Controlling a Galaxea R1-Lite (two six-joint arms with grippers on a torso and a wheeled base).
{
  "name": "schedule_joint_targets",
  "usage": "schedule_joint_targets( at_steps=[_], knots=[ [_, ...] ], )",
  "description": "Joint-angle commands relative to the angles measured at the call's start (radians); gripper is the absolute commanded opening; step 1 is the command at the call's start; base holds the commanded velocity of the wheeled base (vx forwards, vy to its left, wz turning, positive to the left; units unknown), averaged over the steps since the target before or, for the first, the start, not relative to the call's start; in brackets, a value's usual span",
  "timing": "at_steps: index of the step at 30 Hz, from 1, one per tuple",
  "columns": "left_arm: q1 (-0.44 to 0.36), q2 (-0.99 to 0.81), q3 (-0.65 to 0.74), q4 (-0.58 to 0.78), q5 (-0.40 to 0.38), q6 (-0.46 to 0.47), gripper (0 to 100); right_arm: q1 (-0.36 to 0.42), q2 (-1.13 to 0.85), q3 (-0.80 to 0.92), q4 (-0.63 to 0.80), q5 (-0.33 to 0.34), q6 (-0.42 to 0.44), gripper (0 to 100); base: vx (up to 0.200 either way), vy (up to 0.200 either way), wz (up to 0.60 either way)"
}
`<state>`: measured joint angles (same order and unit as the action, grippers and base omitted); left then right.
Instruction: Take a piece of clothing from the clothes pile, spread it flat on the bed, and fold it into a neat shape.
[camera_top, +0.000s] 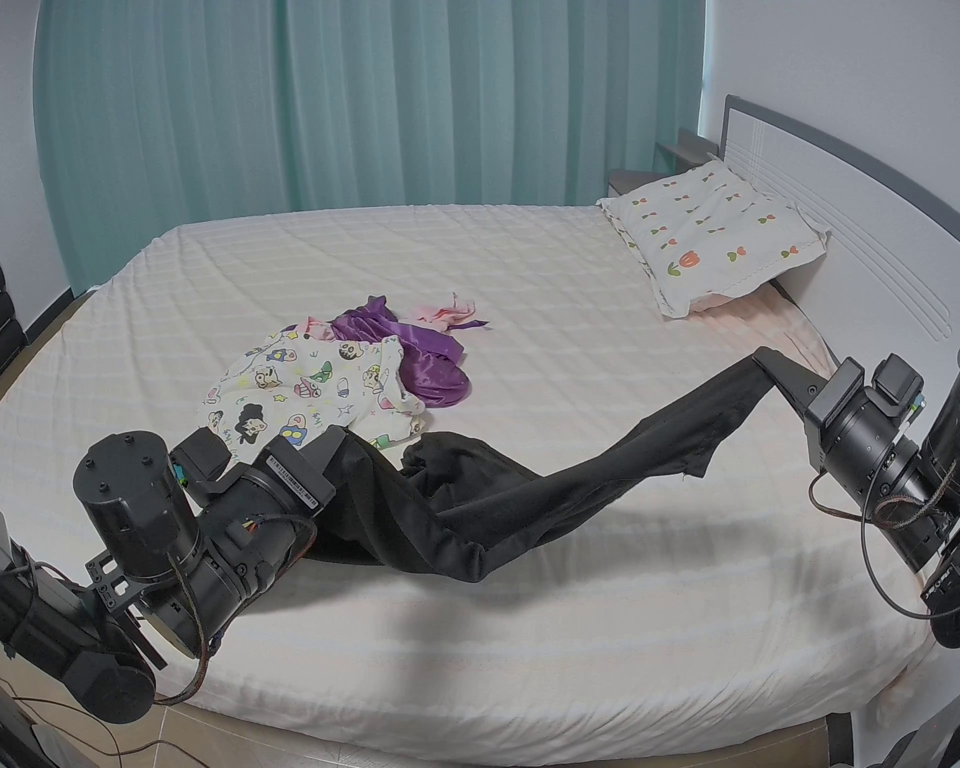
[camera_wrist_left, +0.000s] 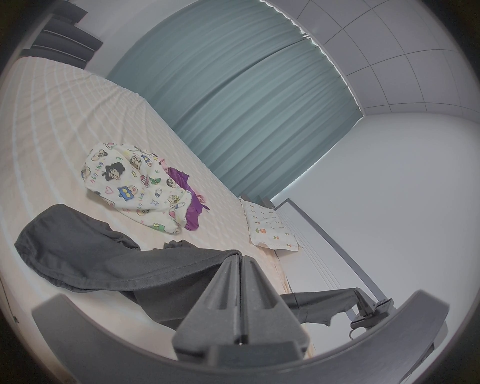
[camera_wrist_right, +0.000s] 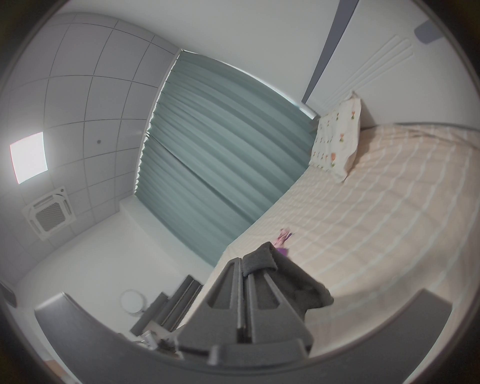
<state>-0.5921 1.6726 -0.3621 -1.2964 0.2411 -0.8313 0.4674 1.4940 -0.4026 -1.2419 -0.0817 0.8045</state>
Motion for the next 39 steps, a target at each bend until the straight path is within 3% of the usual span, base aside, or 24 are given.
schedule_joint_targets(
  at_steps=[1, 7, 11, 13, 19, 24, 31, 35, 39],
  knots=[
    [0.0, -0.001, 0.0, 0.0, 0.0, -0.003, 0, 0.008, 0.015, -0.007, -0.002, -0.029, -0.024, 0, 0.0, -0.2, 0.0],
    [0.0, -0.001, 0.0, -0.001, 0.0, -0.005, 0, 0.008, 0.029, -0.018, 0.009, -0.062, -0.036, 0, 0.0, -0.2, 0.0],
    [0.0, -0.001, 0.0, 0.0, 0.0, -0.005, 0, 0.01, 0.086, -0.052, 0.016, -0.188, -0.094, 0, 0.0, -0.2, 0.0],
    [0.0, -0.001, 0.0, 0.0, 0.001, -0.005, 0, 0.022, 0.094, -0.05, 0.006, -0.202, -0.108, 0, 0.0, -0.2, 0.0],
    [-0.008, -0.001, 0.0, 0.0, 0.001, 0.0, 0, 0.033, 0.068, -0.05, 0.007, -0.204, -0.116, 0, 0.0, -0.2, 0.0],
    [-0.003, -0.002, -0.021, 0.0, -0.002, 0.006, 0, 0.039, 0.015, -0.079, 0.025, -0.142, -0.123, 0, 0.0, 0.0, 0.0],
    [0.002, -0.019, -0.023, 0.0, 0.004, 0.021, 0, 0.057, -0.012, -0.027, 0.09, -0.136, -0.111, 0, 0.0, 0.0, 0.0],
    [0.011, -0.039, -0.017, 0.0, 0.004, 0.02, 0, 0.063, -0.043, 0.01, 0.09, -0.147, -0.11, 0, -0.2, 0.0, 0.0],
    [0.002, -0.126, 0.019, 0.003, -0.003, 0.018, 0, 0.12, -0.153, 0.057, 0.099, -0.147, -0.111, 0, -0.2, 0.0, 0.0]
  ],
)
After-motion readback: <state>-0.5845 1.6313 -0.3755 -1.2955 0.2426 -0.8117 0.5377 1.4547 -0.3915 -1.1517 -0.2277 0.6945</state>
